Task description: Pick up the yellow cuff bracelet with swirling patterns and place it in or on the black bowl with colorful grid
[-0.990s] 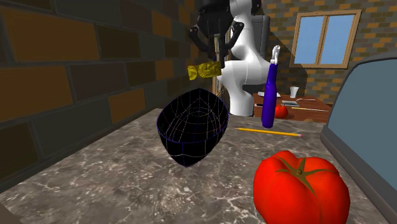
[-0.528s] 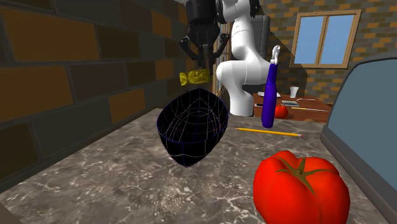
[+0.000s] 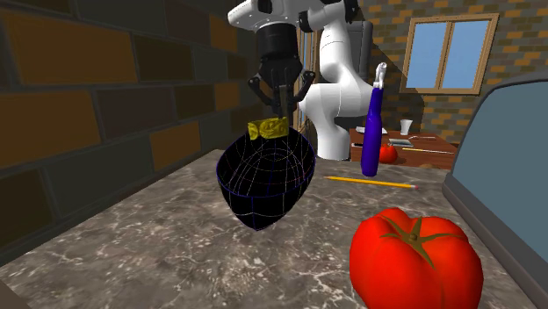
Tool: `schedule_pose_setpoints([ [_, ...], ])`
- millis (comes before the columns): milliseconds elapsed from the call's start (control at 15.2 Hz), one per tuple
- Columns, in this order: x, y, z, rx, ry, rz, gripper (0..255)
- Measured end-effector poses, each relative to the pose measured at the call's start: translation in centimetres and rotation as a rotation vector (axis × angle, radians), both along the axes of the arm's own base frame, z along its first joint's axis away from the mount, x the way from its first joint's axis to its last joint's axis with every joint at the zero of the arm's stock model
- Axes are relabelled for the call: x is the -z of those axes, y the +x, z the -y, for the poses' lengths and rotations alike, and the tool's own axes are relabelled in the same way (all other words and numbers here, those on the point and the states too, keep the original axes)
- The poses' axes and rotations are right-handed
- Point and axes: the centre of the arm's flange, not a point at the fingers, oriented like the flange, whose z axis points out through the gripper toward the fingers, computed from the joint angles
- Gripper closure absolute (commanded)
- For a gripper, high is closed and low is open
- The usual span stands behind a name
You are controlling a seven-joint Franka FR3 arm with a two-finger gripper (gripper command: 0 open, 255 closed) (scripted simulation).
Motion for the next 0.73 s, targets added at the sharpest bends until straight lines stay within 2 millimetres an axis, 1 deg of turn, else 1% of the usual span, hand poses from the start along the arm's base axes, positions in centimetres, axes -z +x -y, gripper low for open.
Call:
schedule_pose_setpoints([
  [198,1.02,-0.06,-0.02,0.000,0.000,0.000,255],
  [528,1.23,-0.05,-0.03,0.000,0.000,0.000,255],
  [594,1.23,-0.05,-0.03,0.000,0.000,0.000,0],
  [726,1.23,-0.05,-0.03,0.000,0.000,0.000,0],
])
